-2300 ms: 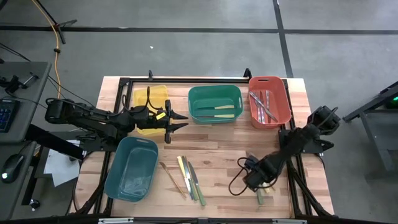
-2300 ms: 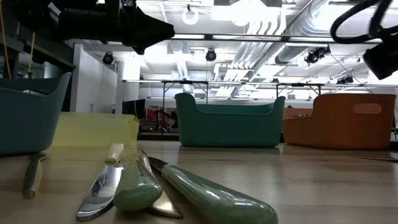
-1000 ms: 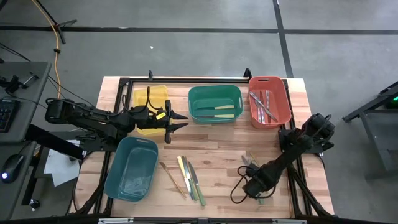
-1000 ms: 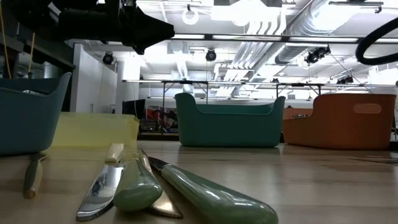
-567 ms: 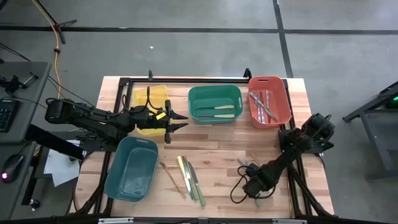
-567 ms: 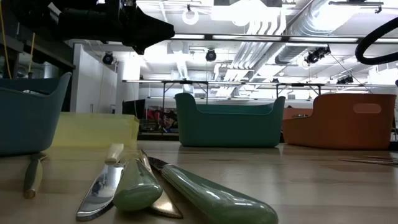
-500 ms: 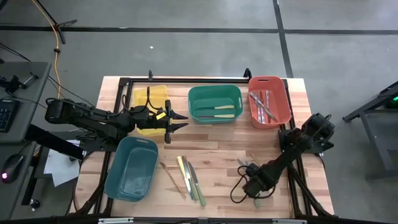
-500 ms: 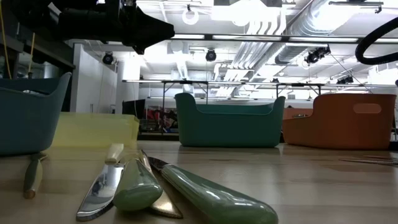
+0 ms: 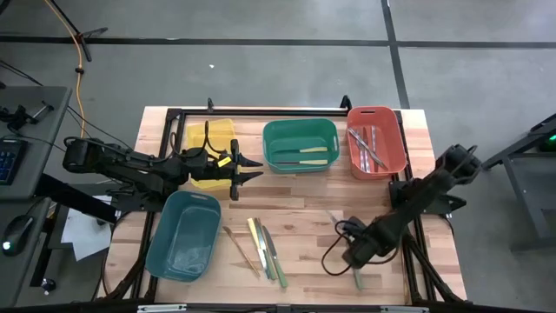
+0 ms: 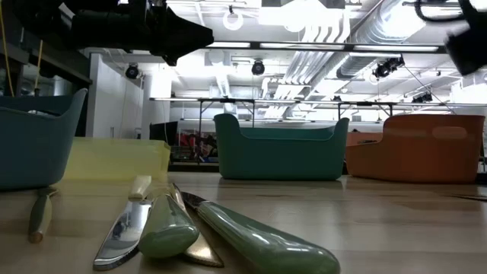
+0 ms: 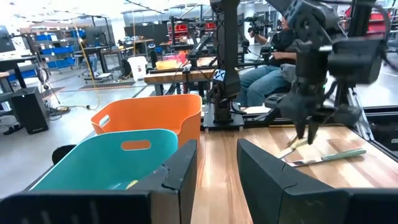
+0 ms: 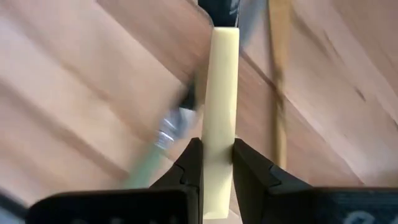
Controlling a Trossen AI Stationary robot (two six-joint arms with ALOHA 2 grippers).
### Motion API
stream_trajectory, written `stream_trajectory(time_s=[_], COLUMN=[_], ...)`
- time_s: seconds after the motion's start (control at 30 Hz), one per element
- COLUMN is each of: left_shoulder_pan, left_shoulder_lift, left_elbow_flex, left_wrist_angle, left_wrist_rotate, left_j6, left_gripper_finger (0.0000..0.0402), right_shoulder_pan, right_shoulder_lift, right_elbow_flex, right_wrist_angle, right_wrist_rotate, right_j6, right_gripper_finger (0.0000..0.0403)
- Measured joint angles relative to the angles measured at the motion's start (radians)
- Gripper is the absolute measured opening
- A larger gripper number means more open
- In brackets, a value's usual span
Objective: Sort silverware by color (type)
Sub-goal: Put the yellow knife into the green bin
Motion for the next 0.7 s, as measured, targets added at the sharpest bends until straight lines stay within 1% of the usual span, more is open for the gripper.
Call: stream_trajectory(time_s=[0.13, 0.23, 0.33, 0.4, 0.53, 0.6, 0.7], left_shoulder_pan=[0.000, 0.000, 0.000, 0.000, 0.000, 0.000, 0.000], left_shoulder_lift=[0.000, 0.000, -0.001, -0.001, -0.017, -0.040, -0.105], left_elbow_flex=[0.000, 0.000, 0.000, 0.000, 0.000, 0.000, 0.000], left_wrist_angle=[0.002, 0.026, 0.023, 0.025, 0.022, 0.008, -0.061], left_wrist_rotate=[0.000, 0.001, 0.009, 0.032, 0.053, 0.055, 0.077], left_j6=[0.000, 0.000, 0.000, 0.000, -0.003, -0.028, -0.075], left_gripper_finger=[0.0101, 0.0101, 0.0101, 0.0101, 0.0101, 0.0101, 0.0101], right_shoulder_pan=[-0.025, -0.066, -0.129, -0.178, -0.288, -0.339, -0.409], right_shoulder_lift=[-0.040, -0.029, 0.001, 0.014, 0.029, 0.030, 0.030], right_elbow_flex=[0.001, 0.001, 0.001, 0.001, 0.002, 0.002, 0.002], right_wrist_angle=[0.114, 0.198, 0.299, 0.407, 0.586, 0.629, 0.680], right_wrist_rotate=[0.117, 0.173, 0.233, 0.296, 0.388, 0.433, 0.475], right_j6=[-0.073, -0.182, -0.332, -0.463, -0.736, -0.846, -0.975], right_gripper_finger=[0.0041, 0.0041, 0.0041, 0.0041, 0.0041, 0.0041, 0.0041])
